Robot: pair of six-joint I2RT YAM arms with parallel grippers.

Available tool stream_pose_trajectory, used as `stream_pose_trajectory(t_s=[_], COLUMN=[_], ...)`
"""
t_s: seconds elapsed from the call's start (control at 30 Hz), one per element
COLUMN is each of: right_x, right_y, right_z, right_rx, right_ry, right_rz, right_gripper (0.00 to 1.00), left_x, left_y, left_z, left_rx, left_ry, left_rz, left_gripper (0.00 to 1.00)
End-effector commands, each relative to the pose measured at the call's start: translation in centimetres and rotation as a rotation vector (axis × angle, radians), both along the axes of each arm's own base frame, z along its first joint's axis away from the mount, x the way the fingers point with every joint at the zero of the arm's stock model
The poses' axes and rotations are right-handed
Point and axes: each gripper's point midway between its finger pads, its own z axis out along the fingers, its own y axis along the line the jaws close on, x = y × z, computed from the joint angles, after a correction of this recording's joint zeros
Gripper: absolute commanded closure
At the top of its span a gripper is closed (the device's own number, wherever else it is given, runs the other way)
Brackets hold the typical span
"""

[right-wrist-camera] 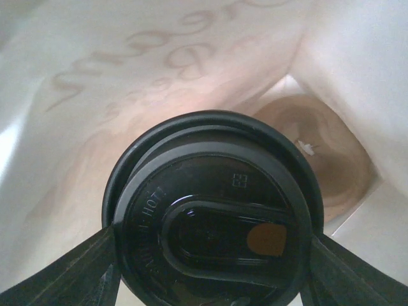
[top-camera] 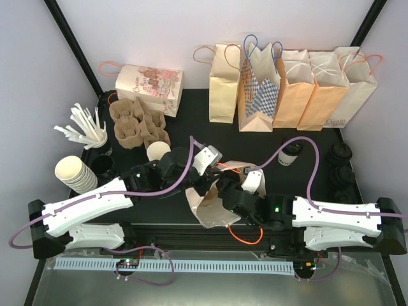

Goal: Pack the takeout coffee

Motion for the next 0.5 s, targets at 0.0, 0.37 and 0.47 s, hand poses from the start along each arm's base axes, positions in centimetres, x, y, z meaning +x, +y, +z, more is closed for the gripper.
stream_pose_trajectory(t_s=[0.0,0.37,0.47], right_x=[0.9,0.8,0.3], right_y=[-1.3,-4.5,-4.4], right_z=[-1.4,-4.6,-5.9], right_rx=[0.129,0.09,0.097], right_ry=[0.091,0.236,0.263], right_rz=[-0.155,-0.312,-0.299], right_gripper=[0.62,0.63,0.65], left_x=[-1.3,-2.4,-2.4], left_y=[-0.9,-1.5,-1.5], left_z=[-0.1,0.4,0.6], left_rx=[-0.032,-0.1,-0.121], left_ry=[0.071,0.139,0.148], left_rz=[-0.01,0.046,0.059], left_gripper=[0.98,0.98,0.96])
